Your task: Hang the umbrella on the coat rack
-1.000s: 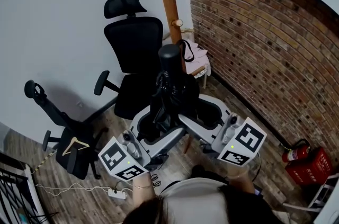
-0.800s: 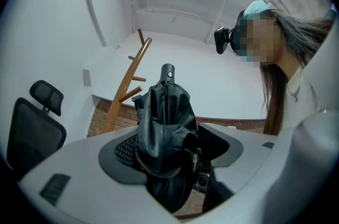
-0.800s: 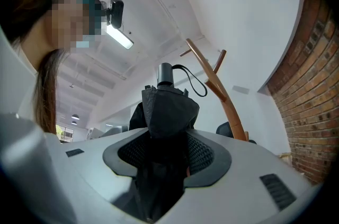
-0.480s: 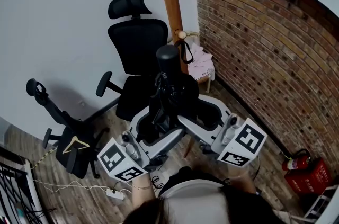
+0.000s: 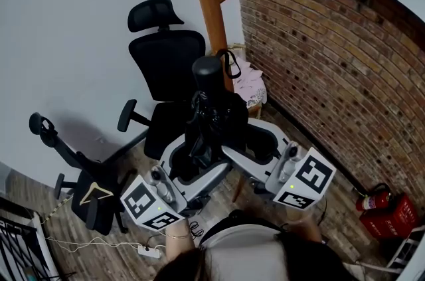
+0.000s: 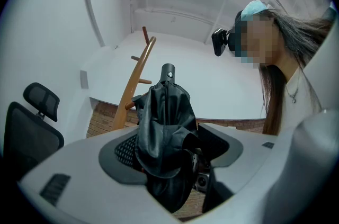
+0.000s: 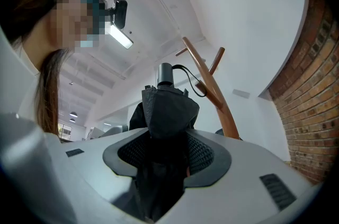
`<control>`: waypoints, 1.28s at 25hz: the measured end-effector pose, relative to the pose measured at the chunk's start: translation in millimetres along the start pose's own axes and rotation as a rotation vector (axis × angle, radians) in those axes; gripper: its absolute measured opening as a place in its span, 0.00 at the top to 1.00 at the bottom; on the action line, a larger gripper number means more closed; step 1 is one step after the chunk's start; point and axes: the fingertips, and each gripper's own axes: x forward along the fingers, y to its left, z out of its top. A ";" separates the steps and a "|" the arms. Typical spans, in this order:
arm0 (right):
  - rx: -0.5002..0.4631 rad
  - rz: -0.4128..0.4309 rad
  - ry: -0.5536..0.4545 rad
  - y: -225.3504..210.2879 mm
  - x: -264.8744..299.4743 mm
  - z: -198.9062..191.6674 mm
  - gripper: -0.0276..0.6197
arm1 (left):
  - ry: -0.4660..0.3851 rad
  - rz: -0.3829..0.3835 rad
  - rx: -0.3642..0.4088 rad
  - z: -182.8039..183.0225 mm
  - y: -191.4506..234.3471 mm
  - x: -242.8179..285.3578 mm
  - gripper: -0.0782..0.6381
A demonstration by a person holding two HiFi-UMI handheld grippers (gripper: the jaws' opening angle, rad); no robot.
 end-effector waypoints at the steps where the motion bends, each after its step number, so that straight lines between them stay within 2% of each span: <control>1: 0.000 -0.002 -0.003 -1.9 1.1 0.4 0.63 | 0.002 -0.003 0.001 0.5 1.9 1.3 0.45; 16: 0.009 -0.016 -0.012 -21.6 14.5 -5.0 0.63 | 0.019 -0.016 0.001 -1.5 25.0 9.2 0.45; 32: 0.043 -0.030 0.018 -33.2 17.5 -26.7 0.63 | 0.033 0.003 -0.047 -21.3 40.7 5.2 0.45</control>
